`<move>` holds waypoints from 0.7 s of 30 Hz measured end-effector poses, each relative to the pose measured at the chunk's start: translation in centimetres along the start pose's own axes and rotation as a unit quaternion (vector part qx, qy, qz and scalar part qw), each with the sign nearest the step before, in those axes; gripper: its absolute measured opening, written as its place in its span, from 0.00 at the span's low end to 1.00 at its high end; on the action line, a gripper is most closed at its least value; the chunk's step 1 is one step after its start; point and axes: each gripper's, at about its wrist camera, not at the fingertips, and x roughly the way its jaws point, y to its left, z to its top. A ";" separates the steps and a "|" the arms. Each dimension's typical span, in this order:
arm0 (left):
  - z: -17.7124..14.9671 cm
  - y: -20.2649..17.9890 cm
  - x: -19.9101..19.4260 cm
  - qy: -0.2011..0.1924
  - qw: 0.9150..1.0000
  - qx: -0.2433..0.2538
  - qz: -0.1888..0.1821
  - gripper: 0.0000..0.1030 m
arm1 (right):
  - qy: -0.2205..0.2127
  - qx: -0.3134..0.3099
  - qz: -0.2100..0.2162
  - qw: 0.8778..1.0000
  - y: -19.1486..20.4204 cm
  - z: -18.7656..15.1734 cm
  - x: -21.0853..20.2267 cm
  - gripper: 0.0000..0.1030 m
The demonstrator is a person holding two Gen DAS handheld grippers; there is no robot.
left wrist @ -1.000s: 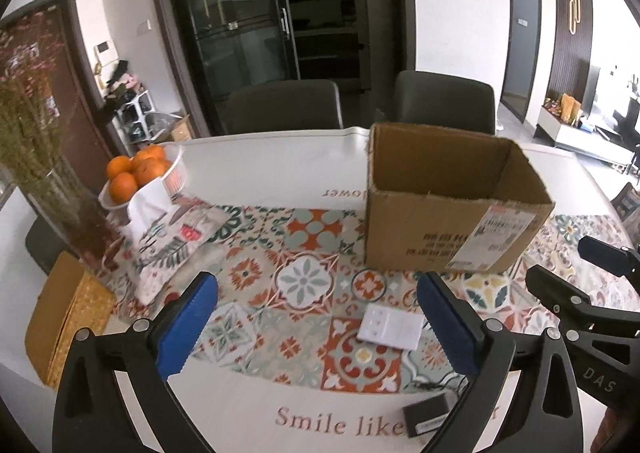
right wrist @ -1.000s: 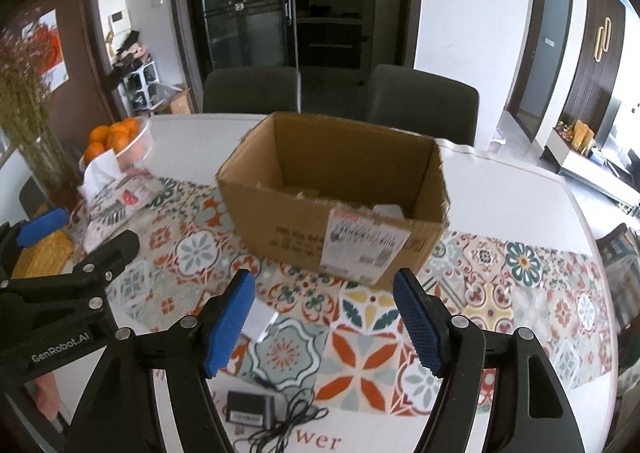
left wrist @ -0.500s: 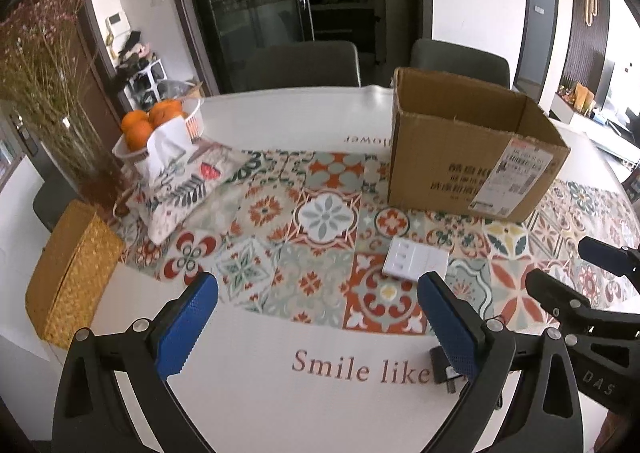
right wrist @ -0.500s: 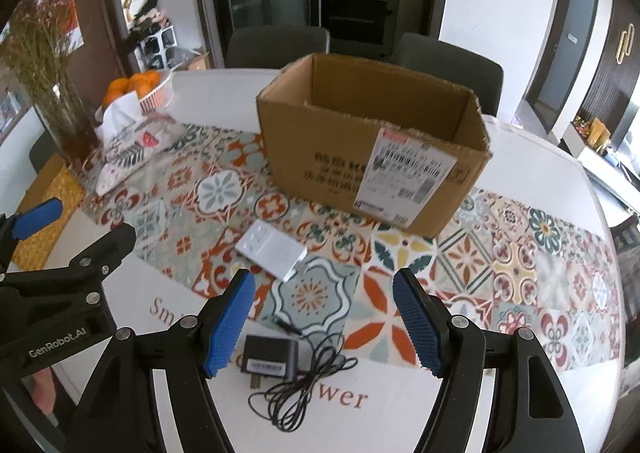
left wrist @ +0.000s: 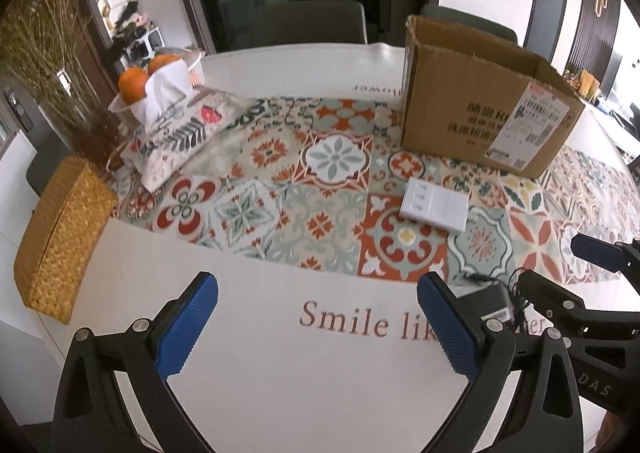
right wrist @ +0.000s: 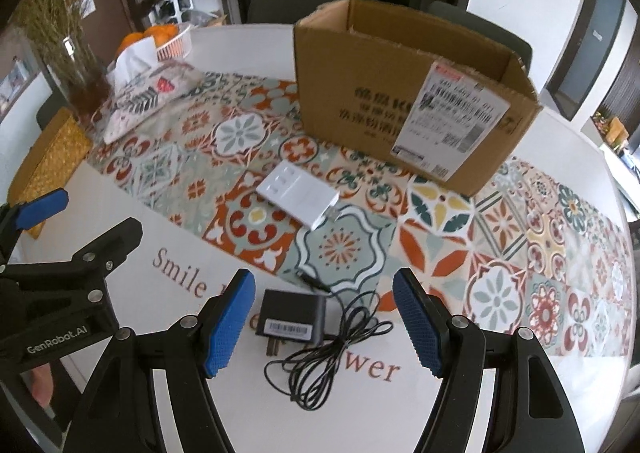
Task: Organize rigid objects
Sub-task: 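Move the left tool to the white power bank while the right tool approaches the black charger, then grasp the black charger with the right gripper while the left gripper grasps the white power bank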
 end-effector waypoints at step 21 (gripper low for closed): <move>-3.0 1.3 4.4 0.067 0.998 -0.011 -0.002 0.99 | 0.085 -0.001 0.037 0.996 1.6 -2.4 6.3 0.69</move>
